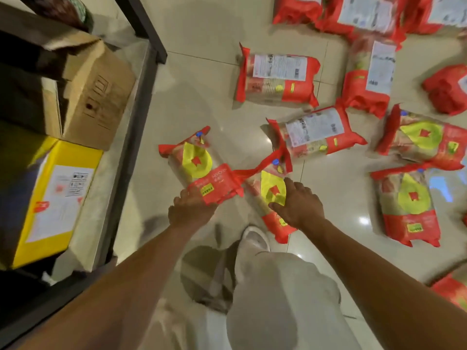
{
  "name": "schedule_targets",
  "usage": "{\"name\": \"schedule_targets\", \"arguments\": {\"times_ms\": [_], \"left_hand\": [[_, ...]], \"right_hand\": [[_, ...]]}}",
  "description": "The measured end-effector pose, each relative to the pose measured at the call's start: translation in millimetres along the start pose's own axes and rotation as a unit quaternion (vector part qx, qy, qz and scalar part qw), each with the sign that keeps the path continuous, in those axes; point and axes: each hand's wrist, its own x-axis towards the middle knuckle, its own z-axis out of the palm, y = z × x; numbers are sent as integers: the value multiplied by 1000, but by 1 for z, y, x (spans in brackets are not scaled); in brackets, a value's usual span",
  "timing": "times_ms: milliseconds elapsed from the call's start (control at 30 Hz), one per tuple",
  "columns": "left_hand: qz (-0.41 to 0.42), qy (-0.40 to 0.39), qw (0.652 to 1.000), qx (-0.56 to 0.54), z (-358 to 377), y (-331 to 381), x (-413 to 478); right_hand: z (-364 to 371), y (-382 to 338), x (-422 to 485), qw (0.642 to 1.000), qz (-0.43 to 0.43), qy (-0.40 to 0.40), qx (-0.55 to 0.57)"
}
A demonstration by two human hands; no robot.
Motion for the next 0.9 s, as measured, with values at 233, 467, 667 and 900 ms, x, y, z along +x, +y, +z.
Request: {"name": "schedule_targets", "arguments": {"times_ms": [233,467,667,900], "left_hand": [[-71,21,975,-207,32,-10,111],[-107,15,897,-429,77,-47,195],[-115,33,872,-474,47,-18,128],[-13,144,935,-323,-47,18,-18]], "right_hand": [[42,7,95,996,62,-5,60],[72,35,155,978,87,-49,185],[58,11,110,961,118,-17,249],[-71,-31,-21,916,96,165,352]]}}
